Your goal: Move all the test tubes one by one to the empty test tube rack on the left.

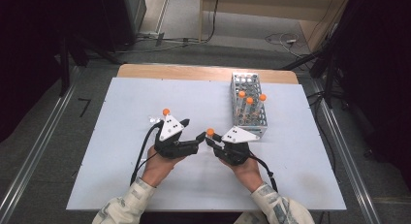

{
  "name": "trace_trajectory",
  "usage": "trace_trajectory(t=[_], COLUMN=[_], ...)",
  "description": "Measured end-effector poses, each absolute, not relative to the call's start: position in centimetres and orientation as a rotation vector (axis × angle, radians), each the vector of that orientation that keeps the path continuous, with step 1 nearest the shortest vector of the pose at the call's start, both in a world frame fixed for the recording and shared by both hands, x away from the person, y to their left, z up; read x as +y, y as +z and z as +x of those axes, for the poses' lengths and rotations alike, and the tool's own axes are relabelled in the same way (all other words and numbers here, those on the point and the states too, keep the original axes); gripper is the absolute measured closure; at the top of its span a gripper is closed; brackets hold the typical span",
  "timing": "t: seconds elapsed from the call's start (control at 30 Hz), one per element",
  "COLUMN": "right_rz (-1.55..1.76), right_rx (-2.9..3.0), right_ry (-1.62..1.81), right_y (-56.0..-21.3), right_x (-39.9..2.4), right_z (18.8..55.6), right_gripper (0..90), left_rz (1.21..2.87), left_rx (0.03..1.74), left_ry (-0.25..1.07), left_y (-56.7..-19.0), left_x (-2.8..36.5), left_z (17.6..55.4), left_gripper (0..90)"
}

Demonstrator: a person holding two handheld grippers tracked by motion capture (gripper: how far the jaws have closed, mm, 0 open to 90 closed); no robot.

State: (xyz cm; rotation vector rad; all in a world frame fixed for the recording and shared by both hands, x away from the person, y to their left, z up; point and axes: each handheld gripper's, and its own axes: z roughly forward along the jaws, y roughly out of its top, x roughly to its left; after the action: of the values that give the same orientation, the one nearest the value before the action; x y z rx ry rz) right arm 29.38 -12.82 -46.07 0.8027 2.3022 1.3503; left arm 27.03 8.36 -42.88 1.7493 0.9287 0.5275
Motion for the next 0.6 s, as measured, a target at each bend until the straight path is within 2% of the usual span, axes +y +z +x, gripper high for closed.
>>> trace_trajectory(t=[0.17,0.33,0.6], right_rz=[0.800,0.792,0.778], right_rx=[2.321,2.332,2.347], right_ry=[1.358,1.385,1.405], right_y=[-46.2,-46.0,-45.9], right_x=[-12.3,-12.1,-11.7], right_z=[29.1,28.9,28.5], right_gripper=[70.9,71.0,70.9], left_rz=[1.758,1.766,1.790], left_rx=[0.886,0.856,0.825], left_ry=[0.489,0.460,0.448], left_y=[-43.2,-43.3,-43.6], left_x=[7.8,7.6,7.1], left_z=[26.8,26.7,26.6], left_gripper=[46.7,52.7,68.5])
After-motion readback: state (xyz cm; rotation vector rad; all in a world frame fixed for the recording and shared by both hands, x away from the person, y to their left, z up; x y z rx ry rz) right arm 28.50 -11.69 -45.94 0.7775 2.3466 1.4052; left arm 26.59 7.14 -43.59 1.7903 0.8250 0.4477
